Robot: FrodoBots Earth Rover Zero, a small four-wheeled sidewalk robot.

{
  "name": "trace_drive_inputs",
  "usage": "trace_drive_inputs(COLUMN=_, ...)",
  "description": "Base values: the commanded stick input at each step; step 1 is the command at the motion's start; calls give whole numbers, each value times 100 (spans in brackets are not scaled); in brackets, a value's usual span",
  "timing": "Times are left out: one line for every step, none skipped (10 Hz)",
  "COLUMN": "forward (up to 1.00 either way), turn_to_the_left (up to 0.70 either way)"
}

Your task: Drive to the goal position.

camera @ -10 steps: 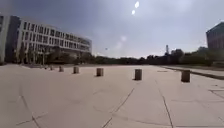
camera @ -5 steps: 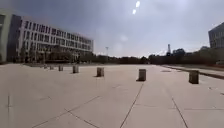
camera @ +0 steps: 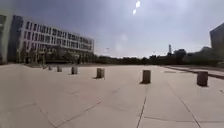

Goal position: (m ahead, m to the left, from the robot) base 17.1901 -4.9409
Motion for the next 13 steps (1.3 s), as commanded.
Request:
trace_drive_inputs(forward=70, turn_to_the_left=-2)
trace_drive_inputs(forward=70, turn_to_the_left=-2)
trace_drive_inputs(forward=70, turn_to_the_left=-2)
trace_drive_inputs(forward=70, turn_to_the_left=-2)
trace_drive_inputs(forward=70, turn_to_the_left=-2)
trace_drive_inputs(forward=70, turn_to_the_left=-2)
trace_drive_inputs(forward=70, turn_to_the_left=-2)
trace_drive_inputs(forward=70, turn_to_the_left=-2)
trace_drive_inputs(forward=70, turn_to_the_left=-2)
trace_drive_inputs(forward=70, turn_to_the_left=-5)
trace_drive_inputs(forward=70, turn_to_the_left=-22)
trace_drive_inputs(forward=70, turn_to_the_left=-26)
trace_drive_inputs(forward=70, turn_to_the_left=-8)
